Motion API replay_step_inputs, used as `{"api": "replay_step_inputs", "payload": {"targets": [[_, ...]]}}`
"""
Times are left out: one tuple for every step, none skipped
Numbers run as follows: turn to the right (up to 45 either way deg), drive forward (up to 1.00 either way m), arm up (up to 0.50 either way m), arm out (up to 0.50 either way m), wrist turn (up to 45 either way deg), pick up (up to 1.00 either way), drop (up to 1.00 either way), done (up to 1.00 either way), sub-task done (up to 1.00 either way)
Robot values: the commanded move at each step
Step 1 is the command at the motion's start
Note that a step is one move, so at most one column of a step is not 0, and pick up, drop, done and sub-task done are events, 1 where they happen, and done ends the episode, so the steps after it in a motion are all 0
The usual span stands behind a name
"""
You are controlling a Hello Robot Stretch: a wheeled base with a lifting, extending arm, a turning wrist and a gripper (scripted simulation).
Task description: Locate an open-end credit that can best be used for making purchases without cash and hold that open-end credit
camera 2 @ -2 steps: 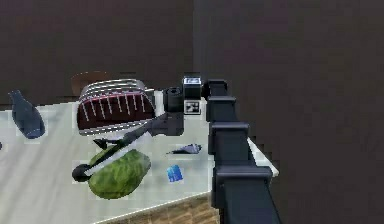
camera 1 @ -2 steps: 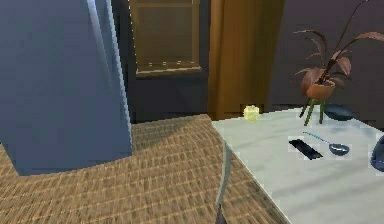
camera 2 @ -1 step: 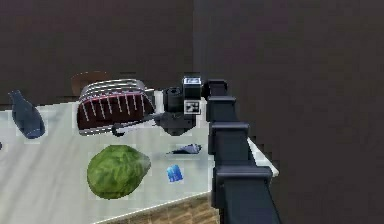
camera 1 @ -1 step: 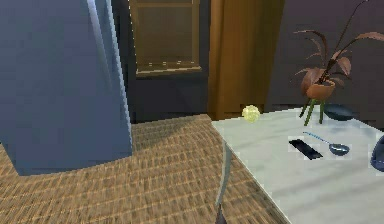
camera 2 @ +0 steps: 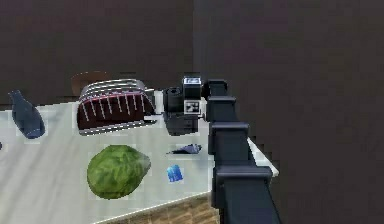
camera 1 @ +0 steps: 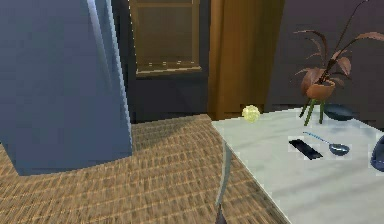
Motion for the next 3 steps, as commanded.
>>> {"api": "replay_step_inputs", "payload": {"targets": [[0.0, 0.0, -0.3, 0.0, 0.0, 0.0, 0.0, 0.0, 0.0], [0.0, 0.0, 0.0, 0.0, 0.0, 1.0, 0.0, 0.0, 0.0], [0.0, 0.0, 0.1, 0.0, 0.0, 0.0, 0.0, 0.0, 0.0]]}}
